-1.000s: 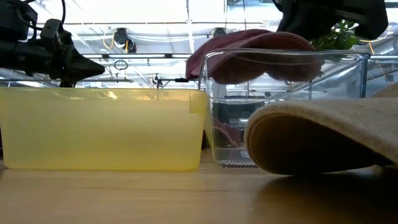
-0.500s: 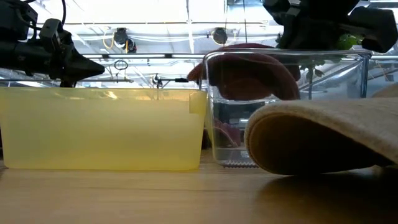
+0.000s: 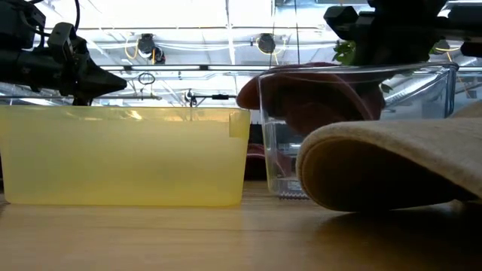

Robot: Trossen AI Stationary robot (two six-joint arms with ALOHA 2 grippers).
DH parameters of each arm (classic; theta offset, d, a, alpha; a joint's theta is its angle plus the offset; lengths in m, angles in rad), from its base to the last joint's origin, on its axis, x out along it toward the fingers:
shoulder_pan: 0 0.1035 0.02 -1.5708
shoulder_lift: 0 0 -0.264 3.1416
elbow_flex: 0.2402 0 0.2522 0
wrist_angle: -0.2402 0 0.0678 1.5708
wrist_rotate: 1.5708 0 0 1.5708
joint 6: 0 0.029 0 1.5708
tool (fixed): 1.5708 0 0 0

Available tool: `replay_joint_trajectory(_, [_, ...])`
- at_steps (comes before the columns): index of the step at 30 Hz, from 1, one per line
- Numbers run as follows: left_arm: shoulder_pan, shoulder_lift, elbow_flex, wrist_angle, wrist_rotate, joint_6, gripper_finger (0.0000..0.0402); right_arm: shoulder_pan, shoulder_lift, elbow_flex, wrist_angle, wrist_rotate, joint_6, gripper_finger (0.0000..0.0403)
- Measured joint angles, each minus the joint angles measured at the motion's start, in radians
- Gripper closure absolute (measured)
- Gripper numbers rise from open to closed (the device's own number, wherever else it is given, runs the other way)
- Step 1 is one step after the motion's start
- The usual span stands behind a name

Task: Pick & Place hat
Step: Put the right red cap into the transparent bin, then put the left red cap into the transparent bin

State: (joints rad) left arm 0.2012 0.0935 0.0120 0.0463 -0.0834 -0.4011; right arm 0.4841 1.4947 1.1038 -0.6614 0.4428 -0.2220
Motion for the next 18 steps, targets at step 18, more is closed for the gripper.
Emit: replay_joint_trajectory(18, [0.0,0.0,0.0,-0.004,0.0,0.004,0.0392,-0.006,-0.115,0.0,0.063,0.181,-0.049,0.0281])
